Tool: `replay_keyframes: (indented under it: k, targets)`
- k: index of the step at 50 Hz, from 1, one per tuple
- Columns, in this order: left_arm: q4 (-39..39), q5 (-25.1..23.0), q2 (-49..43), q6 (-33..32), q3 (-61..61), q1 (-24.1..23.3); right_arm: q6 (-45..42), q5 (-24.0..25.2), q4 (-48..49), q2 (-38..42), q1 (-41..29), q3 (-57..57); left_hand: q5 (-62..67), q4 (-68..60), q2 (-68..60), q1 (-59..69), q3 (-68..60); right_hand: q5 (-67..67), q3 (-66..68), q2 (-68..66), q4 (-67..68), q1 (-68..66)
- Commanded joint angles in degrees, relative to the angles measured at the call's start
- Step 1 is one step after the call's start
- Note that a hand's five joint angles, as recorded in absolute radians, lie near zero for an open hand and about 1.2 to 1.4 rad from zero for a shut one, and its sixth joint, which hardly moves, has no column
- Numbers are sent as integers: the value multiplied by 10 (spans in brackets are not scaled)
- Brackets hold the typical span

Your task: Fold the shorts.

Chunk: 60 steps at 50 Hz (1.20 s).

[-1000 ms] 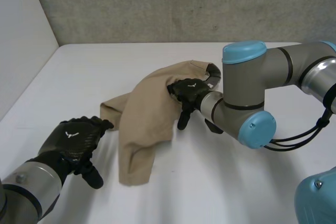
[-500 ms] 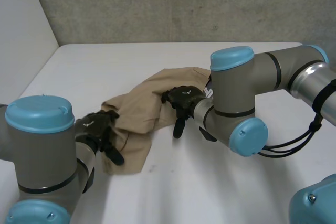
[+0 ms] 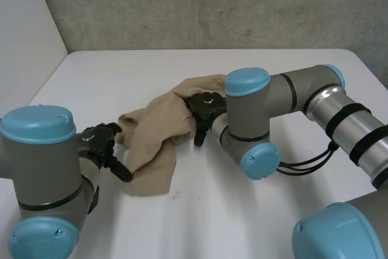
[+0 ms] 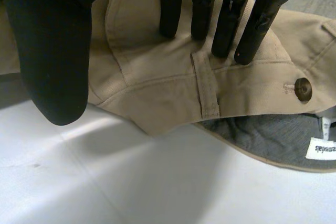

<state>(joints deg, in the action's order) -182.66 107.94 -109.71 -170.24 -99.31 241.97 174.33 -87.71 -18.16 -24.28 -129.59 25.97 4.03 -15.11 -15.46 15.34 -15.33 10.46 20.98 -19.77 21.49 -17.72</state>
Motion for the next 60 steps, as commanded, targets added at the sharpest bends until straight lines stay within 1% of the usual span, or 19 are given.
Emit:
replay_keyframes:
  k: [1,13,17,18,19,21,24,25,28,31,33,37,43,45,46,49,50,54,60]
  targets:
    - [-1,-3,-21,0,6,-1,0,-12,1,38,-14,-64,154,-143,-139,141,-141,73,68,-80,62,-100]
    - [0,-48,-30,1,17,-1,0,-23,2,88,-21,-133,154,-143,-139,141,-141,152,147,-159,142,-179]
    - [1,-53,-31,2,18,-1,0,-22,5,98,-20,-142,199,-188,-185,186,-186,179,174,-186,168,-206]
    - [0,-53,-31,2,18,-1,0,-22,6,100,-20,-143,224,-213,-210,211,-211,184,179,-191,174,-211]
    - [0,-53,-31,2,19,0,0,-22,6,103,-20,-145,291,-280,-277,278,-278,201,195,-207,190,-228]
    - [0,-52,-31,2,20,0,0,-22,6,107,-20,-146,333,-323,-319,320,-320,231,226,-238,220,-258]
    - [0,-52,-31,2,21,0,0,-21,6,109,-20,-151,443,-432,-428,430,-430,338,333,-345,328,-366]
    - [0,-52,-31,3,21,0,0,-21,6,108,-20,-152,465,-454,-450,452,-452,377,372,-384,367,-404]
    - [-1,-52,-31,3,25,0,0,-20,7,108,-20,-156,535,-524,-521,522,-522,575,570,-582,565,-603]
    - [-2,-52,-31,2,29,0,0,-21,6,106,-20,-163,659,-648,-645,646,-646,595,590,-602,585,-623]
    - [-2,-52,-31,2,31,0,0,-20,2,101,-20,-166,660,-649,-645,647,-647,595,590,-602,585,-623]
    - [-2,-52,-29,2,40,-1,-3,-21,-20,66,-21,-167,660,-649,-645,647,-647,595,590,-602,585,-623]
    - [-10,-50,-1,-5,46,11,-29,-10,-125,-54,-7,-167,660,-649,-645,647,-647,595,590,-602,585,-623]
    - [-11,-51,20,-7,46,14,-55,-7,-151,-85,3,-165,660,-649,-645,647,-647,595,590,-602,585,-623]
    - [-11,-53,40,-7,45,18,-91,-4,-176,-117,20,-154,660,-649,-645,647,-647,595,590,-602,585,-623]
    - [-11,-55,67,-8,42,21,-151,-3,-204,-170,43,-127,660,-649,-645,647,-647,595,590,-602,585,-623]
    - [-10,-55,82,-8,41,20,-188,-4,-216,-212,58,-97,660,-649,-645,647,-647,595,590,-602,585,-623]
    - [-9,-71,110,-9,32,15,-238,-10,-220,-297,79,-23,660,-649,-645,647,-647,595,590,-602,585,-623]
    - [-11,-111,92,-11,15,-8,-235,-8,-228,-312,76,57,660,-649,-645,647,-647,595,590,-602,585,-623]
